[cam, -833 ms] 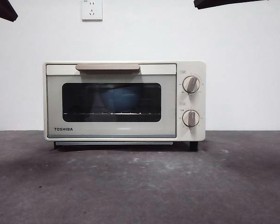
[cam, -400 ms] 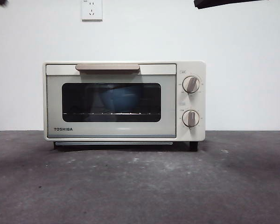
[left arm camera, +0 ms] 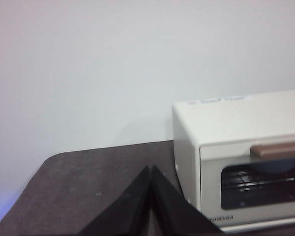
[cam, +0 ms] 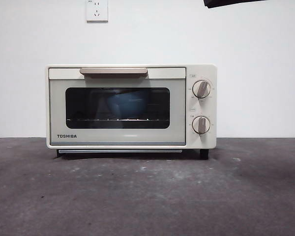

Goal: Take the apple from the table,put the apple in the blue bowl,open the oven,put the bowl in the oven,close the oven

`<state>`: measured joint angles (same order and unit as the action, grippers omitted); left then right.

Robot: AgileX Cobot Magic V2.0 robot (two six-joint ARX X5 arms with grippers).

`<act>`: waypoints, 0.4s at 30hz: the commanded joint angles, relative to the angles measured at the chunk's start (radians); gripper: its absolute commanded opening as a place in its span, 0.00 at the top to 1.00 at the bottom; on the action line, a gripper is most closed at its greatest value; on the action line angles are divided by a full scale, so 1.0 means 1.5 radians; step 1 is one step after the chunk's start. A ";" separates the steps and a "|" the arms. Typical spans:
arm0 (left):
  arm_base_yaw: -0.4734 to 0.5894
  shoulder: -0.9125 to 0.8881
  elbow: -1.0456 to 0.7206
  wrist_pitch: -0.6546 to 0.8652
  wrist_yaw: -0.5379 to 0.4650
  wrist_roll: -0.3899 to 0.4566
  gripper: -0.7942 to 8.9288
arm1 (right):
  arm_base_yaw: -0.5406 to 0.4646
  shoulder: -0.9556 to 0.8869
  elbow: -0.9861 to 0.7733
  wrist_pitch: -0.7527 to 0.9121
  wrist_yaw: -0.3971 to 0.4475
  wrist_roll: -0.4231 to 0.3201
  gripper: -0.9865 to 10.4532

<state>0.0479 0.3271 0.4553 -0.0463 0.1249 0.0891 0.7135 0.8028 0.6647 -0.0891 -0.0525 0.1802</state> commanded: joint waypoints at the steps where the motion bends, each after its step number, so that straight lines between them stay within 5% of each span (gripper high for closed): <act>1: 0.006 -0.030 -0.050 0.018 -0.004 0.010 0.91 | 0.007 0.003 0.006 0.009 0.001 -0.005 0.91; 12: 0.007 -0.142 -0.242 0.013 -0.004 -0.022 0.91 | 0.007 0.003 0.006 0.010 0.001 -0.005 0.91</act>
<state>0.0551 0.1226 0.0963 -0.0368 0.1223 0.0681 0.7135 0.8028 0.6647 -0.0856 -0.0525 0.1802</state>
